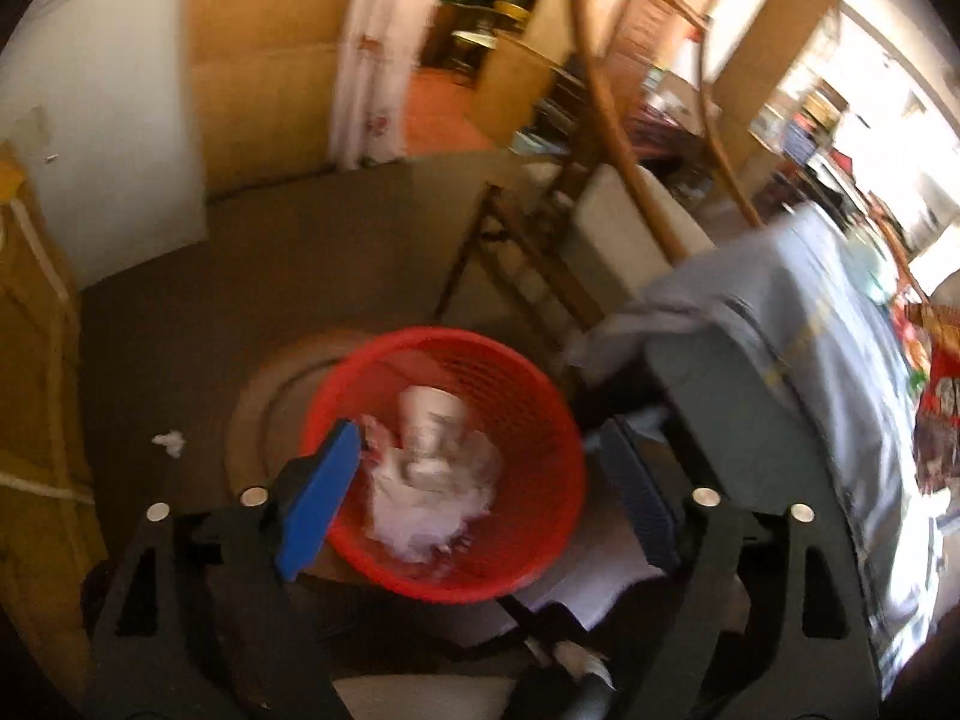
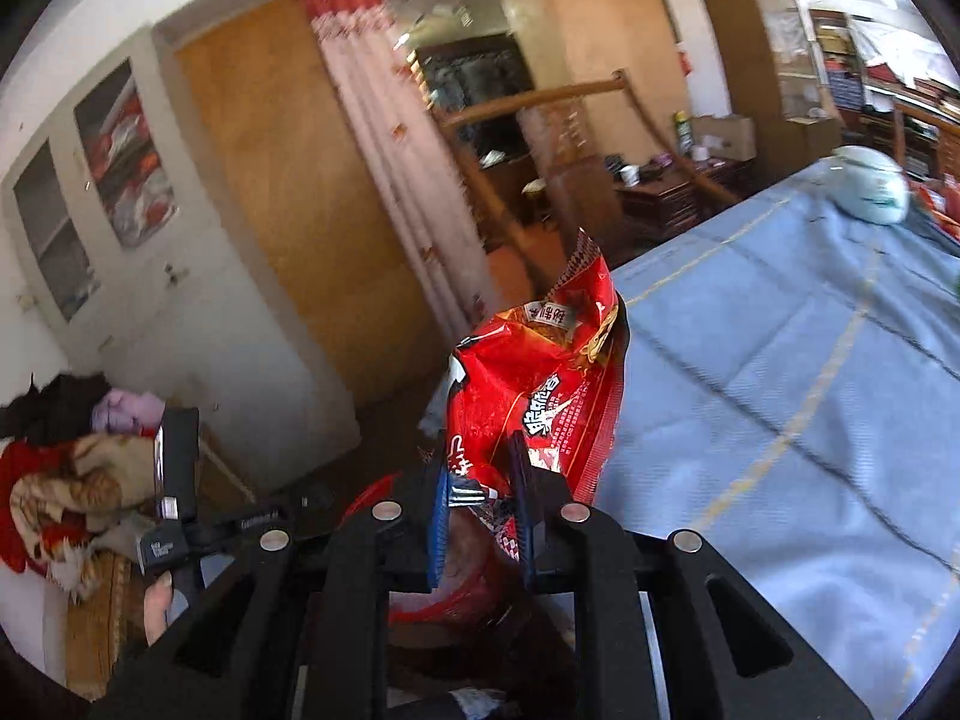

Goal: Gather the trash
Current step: 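Open the left tool to drop the plastic bag into the wastebasket, then open the right tool to drop the red snack bag into the wastebasket, then move both open tools back over the table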

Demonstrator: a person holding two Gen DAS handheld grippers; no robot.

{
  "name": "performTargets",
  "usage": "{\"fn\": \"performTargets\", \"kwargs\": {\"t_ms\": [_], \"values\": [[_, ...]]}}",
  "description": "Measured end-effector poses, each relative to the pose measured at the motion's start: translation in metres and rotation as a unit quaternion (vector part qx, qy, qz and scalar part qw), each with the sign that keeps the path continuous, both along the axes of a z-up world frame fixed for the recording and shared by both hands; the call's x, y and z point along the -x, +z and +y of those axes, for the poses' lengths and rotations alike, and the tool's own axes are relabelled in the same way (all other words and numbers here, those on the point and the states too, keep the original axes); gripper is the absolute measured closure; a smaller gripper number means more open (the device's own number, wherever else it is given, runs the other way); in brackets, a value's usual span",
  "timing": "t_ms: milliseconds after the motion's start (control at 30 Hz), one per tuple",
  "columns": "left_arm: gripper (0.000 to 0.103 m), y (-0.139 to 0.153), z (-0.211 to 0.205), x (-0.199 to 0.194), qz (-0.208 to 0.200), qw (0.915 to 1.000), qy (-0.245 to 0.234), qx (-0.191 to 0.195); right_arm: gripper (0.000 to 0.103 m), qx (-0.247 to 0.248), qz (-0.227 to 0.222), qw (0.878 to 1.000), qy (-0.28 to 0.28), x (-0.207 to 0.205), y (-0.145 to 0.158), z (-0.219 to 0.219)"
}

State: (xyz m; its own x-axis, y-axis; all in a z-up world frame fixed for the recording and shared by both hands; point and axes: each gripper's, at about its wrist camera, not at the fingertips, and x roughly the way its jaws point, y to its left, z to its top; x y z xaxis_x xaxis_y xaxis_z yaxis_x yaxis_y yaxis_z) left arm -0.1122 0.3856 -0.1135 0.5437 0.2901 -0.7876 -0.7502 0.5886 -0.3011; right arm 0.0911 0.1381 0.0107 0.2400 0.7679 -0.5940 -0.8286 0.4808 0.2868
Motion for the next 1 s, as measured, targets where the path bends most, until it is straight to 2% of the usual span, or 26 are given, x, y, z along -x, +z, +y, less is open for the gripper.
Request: {"fn": "performTargets", "kwargs": {"t_ms": [167,333,367,400,433,467,600,700,1000], "values": [[0.014,0.005,0.022,0.023,-0.011,0.9980,0.062,-0.007,0.085,0.039,0.013,0.998,0.056,0.025,-0.022,0.053],[0.011,0.009,0.032,0.030,0.010,0.9948,0.090,-0.046,0.083,0.071,0.030,0.991,0.105,0.047,-0.043,0.100],[0.011,0.009,0.034,0.031,0.012,0.9944,0.093,-0.049,0.078,0.078,0.036,0.990,0.115,0.050,-0.048,0.110],[0.011,0.008,0.035,0.032,0.014,0.9942,0.094,-0.050,0.067,0.082,0.040,0.989,0.118,0.051,-0.052,0.116],[0.011,0.008,0.036,0.030,0.015,0.9941,0.095,-0.050,0.060,0.082,0.044,0.989,0.116,0.052,-0.053,0.119],[0.011,0.008,0.037,0.031,0.015,0.9940,0.096,-0.050,0.056,0.080,0.045,0.989,0.115,0.052,-0.053,0.120],[0.011,0.006,0.037,0.029,0.014,0.9942,0.097,-0.045,0.056,0.074,0.031,0.991,0.102,0.046,-0.047,0.114],[0.011,0.004,0.033,0.023,0.015,0.9954,0.086,-0.039,0.056,0.065,0.040,0.993,0.087,0.032,-0.045,0.101],[0.011,0.016,0.011,0.012,0.006,0.9974,0.051,-0.051,0.053,0.038,0.027,0.997,0.056,0.026,-0.031,0.062]]}}
